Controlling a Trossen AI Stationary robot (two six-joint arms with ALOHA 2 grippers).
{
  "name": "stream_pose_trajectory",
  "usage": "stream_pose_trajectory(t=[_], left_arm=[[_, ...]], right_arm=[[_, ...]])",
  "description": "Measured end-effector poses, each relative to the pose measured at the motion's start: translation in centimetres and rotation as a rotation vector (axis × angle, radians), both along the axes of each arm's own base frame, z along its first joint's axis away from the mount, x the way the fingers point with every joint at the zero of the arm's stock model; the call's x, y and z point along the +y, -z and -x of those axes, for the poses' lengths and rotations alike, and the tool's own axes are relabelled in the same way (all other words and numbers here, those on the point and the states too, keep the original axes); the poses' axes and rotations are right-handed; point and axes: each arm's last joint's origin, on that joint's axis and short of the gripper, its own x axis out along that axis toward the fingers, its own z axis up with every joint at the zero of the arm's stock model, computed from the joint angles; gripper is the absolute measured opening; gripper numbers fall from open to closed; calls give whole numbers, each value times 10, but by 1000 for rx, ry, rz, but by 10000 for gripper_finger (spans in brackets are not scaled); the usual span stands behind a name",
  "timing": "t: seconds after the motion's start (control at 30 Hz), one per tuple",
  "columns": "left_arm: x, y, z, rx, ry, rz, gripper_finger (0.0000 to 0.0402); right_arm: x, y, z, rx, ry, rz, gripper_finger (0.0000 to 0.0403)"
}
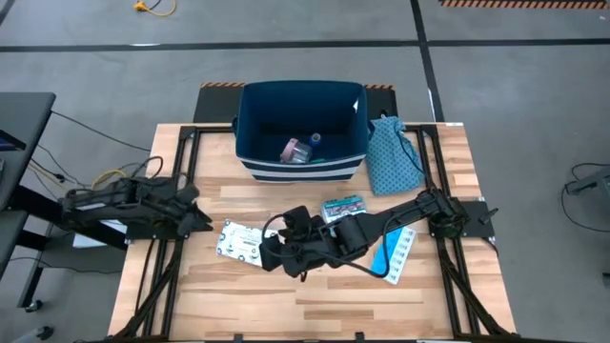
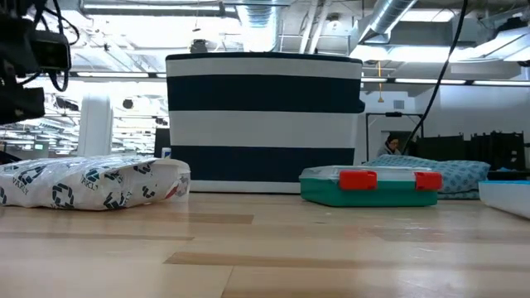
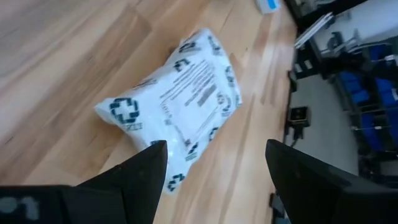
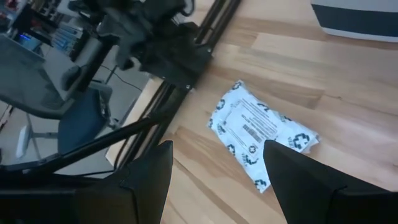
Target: Pick & place medical supplies in basket/bin
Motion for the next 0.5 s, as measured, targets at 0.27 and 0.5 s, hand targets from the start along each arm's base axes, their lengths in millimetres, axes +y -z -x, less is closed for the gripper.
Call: stream_pose_trajectory(t=[0.27,0.5], left_arm=[[1,6,-16,154,26,-24,261],[2,9,-25,222,2,-46,261]], right_arm=[[1,-1,-2,-8,-43,9,244],[1,-1,-2,-1,-62,29,244]])
